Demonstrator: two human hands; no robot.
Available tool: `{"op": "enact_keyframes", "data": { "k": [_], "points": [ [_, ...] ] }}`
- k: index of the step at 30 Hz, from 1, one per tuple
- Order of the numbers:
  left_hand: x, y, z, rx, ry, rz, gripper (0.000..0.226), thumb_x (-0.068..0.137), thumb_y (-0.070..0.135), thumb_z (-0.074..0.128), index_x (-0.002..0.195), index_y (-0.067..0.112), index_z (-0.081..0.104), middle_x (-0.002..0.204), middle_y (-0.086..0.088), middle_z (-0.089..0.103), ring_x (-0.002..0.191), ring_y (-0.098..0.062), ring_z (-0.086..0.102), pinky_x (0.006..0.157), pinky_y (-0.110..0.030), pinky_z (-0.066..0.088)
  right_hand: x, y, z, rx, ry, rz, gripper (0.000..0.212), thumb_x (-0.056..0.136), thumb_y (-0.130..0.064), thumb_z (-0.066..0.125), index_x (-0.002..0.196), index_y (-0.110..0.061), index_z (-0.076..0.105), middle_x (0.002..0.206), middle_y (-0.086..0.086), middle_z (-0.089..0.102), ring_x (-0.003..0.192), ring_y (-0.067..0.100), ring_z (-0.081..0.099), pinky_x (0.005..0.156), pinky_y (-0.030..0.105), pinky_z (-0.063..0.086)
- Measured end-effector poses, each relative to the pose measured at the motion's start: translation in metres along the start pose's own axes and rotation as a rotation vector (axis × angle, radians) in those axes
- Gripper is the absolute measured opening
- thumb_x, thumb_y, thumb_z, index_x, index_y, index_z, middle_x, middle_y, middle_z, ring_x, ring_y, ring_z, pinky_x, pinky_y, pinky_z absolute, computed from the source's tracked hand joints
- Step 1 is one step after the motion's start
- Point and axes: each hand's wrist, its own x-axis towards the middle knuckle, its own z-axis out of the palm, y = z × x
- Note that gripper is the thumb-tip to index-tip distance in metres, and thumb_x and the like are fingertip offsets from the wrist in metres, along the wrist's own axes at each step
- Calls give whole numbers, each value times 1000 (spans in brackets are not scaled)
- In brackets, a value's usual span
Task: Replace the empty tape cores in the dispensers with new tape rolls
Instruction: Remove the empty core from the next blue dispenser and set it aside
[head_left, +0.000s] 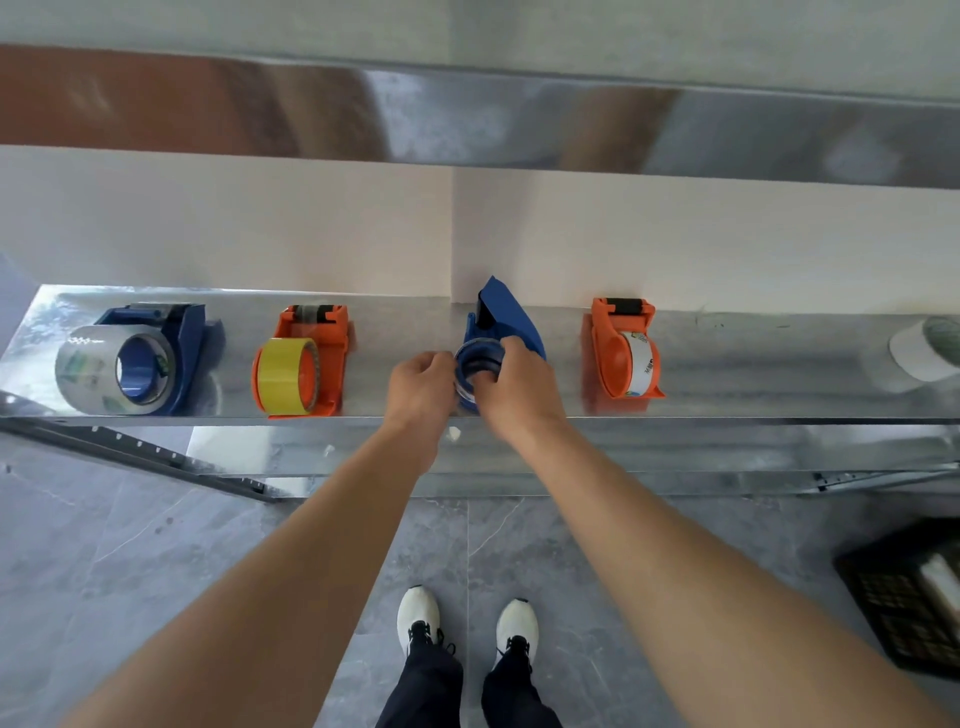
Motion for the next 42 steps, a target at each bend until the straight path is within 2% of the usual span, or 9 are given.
{"op": "enact_keyframes", "data": {
  "k": [4, 10, 13, 17, 22, 25, 30, 38, 42],
  "points": [
    [-15, 11, -3, -18, -11, 16, 17, 94, 14, 52, 88, 13, 68, 89, -12, 66, 86, -25, 58, 84, -48, 58, -11, -9, -9, 19, 67, -22, 37, 95, -15, 57, 131, -6, 56, 126, 13, 64, 108, 29, 63, 81, 32, 52],
    [-40, 38, -11, -67, -47, 98, 20, 96, 10, 52, 85, 10, 69, 87, -15, 69, 85, -27, 62, 85, -45, 57, -32, -26, -35, 61, 215, -54, 33, 101, -14, 52, 132, -5, 59, 124, 13, 61, 106, 26, 61, 76, 21, 41],
    [-57, 54, -6, -67, -72, 142, 16, 96, 8, 57, 87, 10, 70, 88, -15, 70, 85, -27, 64, 92, -51, 60, -44, -30, -56, 52, 282, -82, 28, 102, -13, 51, 126, -2, 63, 119, 14, 60, 89, 17, 50, 58, 10, 32],
    [-81, 74, 8, -30, -111, 204, 18, 98, 14, 63, 92, 5, 77, 99, -22, 79, 87, -31, 71, 92, -48, 63, -59, -29, -89, 72, 357, -102, 33, 102, -20, 55, 132, -13, 66, 126, 10, 59, 88, 14, 50, 69, 16, 38],
    [-116, 89, 40, 4, -103, 288, 19, 100, 22, 67, 86, 19, 80, 99, -25, 77, 85, -30, 69, 98, -50, 60, -77, -16, -135, 124, 429, -99, 31, 101, -18, 57, 130, -11, 67, 124, 10, 60, 90, 14, 46, 61, 10, 31],
    [-138, 87, 66, -21, -124, 318, 19, 102, 15, 62, 102, 17, 81, 99, -13, 74, 95, -27, 67, 98, -42, 62, -87, 3, -159, 157, 457, -109, 29, 99, -13, 55, 123, -10, 70, 122, 13, 60, 92, 19, 50, 76, 23, 35],
    [-174, 76, 111, -14, -139, 349, 32, 101, 8, 54, 122, 13, 78, 113, -9, 76, 113, -31, 71, 100, -41, 61, -108, 42, -204, 165, 513, -133, 32, 103, -12, 51, 127, -12, 72, 125, 13, 62, 111, 25, 61, 83, 18, 36],
    [-232, 59, 189, -8, -161, 374, 26, 106, 10, 57, 102, 25, 79, 110, -9, 75, 111, -34, 71, 101, -44, 61, -136, 114, -272, 231, 608, -159, 30, 104, -16, 55, 127, -13, 75, 124, 11, 67, 111, 23, 64, 85, 15, 35],
    [-259, 55, 226, -49, -199, 389, 17, 105, 14, 62, 103, 19, 78, 117, -16, 74, 113, -33, 70, 96, -38, 62, -148, 146, -300, 256, 646, -155, 29, 104, -16, 55, 124, -14, 76, 121, 11, 67, 109, 24, 64, 84, 17, 37]
  ]
}}
